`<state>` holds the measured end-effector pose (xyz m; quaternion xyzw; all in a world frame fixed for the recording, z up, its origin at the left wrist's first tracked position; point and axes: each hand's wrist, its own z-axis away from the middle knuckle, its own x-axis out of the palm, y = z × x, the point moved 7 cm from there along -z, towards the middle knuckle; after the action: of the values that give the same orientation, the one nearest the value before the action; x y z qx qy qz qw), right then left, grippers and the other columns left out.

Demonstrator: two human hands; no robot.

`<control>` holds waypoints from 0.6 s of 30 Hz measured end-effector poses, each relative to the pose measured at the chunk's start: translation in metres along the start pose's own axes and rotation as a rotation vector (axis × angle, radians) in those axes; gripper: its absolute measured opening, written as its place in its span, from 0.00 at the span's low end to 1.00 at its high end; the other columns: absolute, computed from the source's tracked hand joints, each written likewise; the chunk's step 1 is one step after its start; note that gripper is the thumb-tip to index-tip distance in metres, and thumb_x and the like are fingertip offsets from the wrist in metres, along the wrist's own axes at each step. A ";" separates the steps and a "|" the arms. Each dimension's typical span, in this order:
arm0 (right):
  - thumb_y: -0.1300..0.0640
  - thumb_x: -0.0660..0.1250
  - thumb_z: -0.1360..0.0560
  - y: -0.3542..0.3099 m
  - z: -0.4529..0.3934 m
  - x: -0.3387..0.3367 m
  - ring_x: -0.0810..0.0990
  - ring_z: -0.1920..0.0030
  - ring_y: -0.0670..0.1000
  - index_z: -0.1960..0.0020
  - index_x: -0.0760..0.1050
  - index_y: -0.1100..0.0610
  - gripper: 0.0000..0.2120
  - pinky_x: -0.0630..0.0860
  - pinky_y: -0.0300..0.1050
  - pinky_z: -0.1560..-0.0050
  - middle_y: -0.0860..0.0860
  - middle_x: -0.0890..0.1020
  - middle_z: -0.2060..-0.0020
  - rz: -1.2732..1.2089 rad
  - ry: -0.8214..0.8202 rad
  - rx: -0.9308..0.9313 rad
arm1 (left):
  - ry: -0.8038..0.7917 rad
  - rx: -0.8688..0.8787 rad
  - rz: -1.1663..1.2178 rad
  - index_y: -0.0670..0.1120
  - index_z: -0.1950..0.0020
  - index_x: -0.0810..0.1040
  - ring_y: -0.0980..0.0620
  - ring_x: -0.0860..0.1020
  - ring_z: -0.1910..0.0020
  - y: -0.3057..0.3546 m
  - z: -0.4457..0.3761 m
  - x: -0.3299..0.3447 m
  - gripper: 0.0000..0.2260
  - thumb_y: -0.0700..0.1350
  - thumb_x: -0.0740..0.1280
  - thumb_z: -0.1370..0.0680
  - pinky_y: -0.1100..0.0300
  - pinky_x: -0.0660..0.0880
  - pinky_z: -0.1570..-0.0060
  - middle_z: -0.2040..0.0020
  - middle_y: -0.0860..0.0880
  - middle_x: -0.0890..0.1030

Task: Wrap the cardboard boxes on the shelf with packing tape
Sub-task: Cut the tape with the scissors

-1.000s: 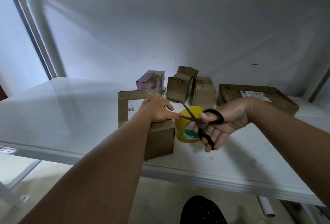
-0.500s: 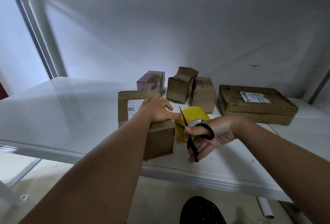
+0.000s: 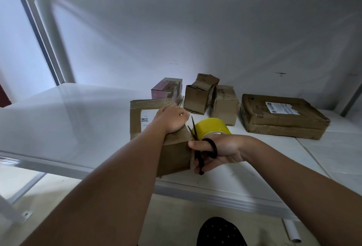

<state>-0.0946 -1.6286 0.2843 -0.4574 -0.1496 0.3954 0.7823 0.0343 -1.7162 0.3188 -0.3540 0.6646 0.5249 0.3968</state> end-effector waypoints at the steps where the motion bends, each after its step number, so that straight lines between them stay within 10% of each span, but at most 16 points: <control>1: 0.41 0.69 0.35 0.000 0.000 0.000 0.85 0.58 0.52 0.55 0.78 0.63 0.24 0.81 0.38 0.59 0.56 0.84 0.62 0.001 0.008 0.002 | 0.008 -0.006 0.007 0.55 0.38 0.77 0.50 0.62 0.28 -0.001 -0.001 0.000 0.16 0.50 0.54 0.19 0.51 0.55 0.28 0.30 0.48 0.70; 18: 0.46 0.67 0.25 -0.004 0.002 0.000 0.82 0.70 0.45 0.58 0.75 0.59 0.16 0.76 0.32 0.73 0.50 0.82 0.72 0.035 0.111 0.088 | 0.048 -0.008 0.010 0.56 0.37 0.76 0.49 0.63 0.29 -0.007 -0.003 0.002 0.18 0.45 0.54 0.21 0.53 0.57 0.32 0.30 0.49 0.70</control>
<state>-0.0933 -1.6285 0.2888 -0.4465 -0.0804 0.3890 0.8018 0.0392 -1.7212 0.3141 -0.3646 0.6737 0.5209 0.3766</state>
